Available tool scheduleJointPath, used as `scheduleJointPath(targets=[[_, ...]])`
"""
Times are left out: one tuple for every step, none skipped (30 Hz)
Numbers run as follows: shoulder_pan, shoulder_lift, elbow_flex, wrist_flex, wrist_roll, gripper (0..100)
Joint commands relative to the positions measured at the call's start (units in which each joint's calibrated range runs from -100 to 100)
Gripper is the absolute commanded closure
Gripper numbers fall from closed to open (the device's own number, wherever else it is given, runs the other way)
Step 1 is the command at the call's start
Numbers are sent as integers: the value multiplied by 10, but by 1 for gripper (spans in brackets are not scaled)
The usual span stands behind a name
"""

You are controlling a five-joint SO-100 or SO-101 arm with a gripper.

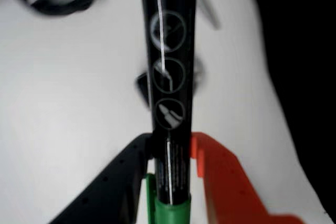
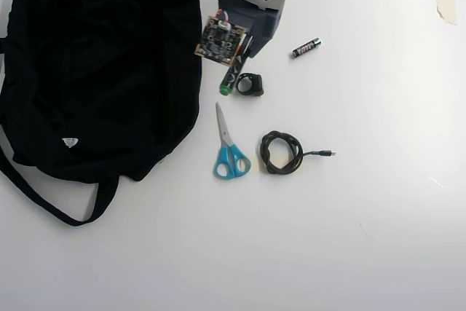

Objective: Put the green marker into the black bag

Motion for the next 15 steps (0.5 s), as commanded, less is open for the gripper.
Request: scheduleJointPath(targets=[[62, -12, -21, -8, 4, 98], [79, -11, -21, -8, 4, 98], [94, -11, -21, -8, 4, 98], [110, -11, -20, -9, 4, 98], [126, -11, -20, -12, 4, 98], [141, -10, -19, -17, 4, 98], [156, -9, -16, -23, 4, 98], [171, -9, -8, -34, 4, 98], [187, -9, 3, -47, 4, 98], [201, -9, 15, -62, 4, 98], [215, -9, 31, -78, 4, 98], [229, -9, 47, -97, 4, 98], [241, -9, 62, -114, 5, 98], [260, -9, 88, -140, 12, 98], [269, -9, 102, -153, 17, 98]])
